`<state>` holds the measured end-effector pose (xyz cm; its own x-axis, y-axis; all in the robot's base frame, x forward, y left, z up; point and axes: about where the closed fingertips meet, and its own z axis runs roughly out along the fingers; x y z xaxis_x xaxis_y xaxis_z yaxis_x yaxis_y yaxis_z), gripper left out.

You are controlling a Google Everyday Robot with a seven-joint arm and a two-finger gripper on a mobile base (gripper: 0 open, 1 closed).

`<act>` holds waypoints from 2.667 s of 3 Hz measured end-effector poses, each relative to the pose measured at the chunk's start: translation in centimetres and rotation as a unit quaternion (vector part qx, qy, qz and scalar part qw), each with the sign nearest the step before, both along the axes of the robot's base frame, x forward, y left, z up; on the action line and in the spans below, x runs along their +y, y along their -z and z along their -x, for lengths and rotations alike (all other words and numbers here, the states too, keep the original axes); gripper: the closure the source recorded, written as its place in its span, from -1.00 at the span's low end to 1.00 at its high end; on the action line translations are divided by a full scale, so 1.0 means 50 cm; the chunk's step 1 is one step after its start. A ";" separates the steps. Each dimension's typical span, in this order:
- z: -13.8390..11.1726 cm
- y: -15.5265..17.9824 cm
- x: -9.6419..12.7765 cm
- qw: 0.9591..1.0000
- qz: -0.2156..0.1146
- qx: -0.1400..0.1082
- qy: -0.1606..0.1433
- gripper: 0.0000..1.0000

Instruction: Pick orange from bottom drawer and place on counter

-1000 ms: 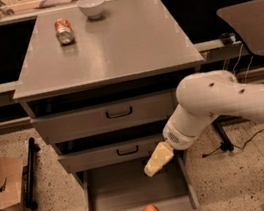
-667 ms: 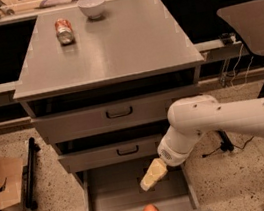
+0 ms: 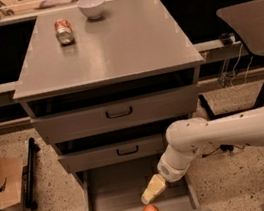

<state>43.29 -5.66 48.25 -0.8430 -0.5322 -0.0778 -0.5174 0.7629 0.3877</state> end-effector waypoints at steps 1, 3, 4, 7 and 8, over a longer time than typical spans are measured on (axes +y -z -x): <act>-0.005 0.021 0.000 1.000 0.004 0.012 0.012 -1.00; -0.140 0.246 0.052 0.993 0.004 0.076 0.093 -1.00; -0.172 0.353 0.072 0.986 -0.010 0.119 0.115 -1.00; -0.081 0.656 0.124 0.947 -0.023 0.270 0.174 -1.00; -0.055 0.704 0.149 0.935 -0.027 0.307 0.173 -0.62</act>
Offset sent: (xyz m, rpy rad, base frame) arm 0.0758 0.0258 -0.1228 -0.0086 0.1364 -0.2494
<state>46.03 1.78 13.07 -0.8584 -0.2278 0.4597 0.0906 0.8146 0.5729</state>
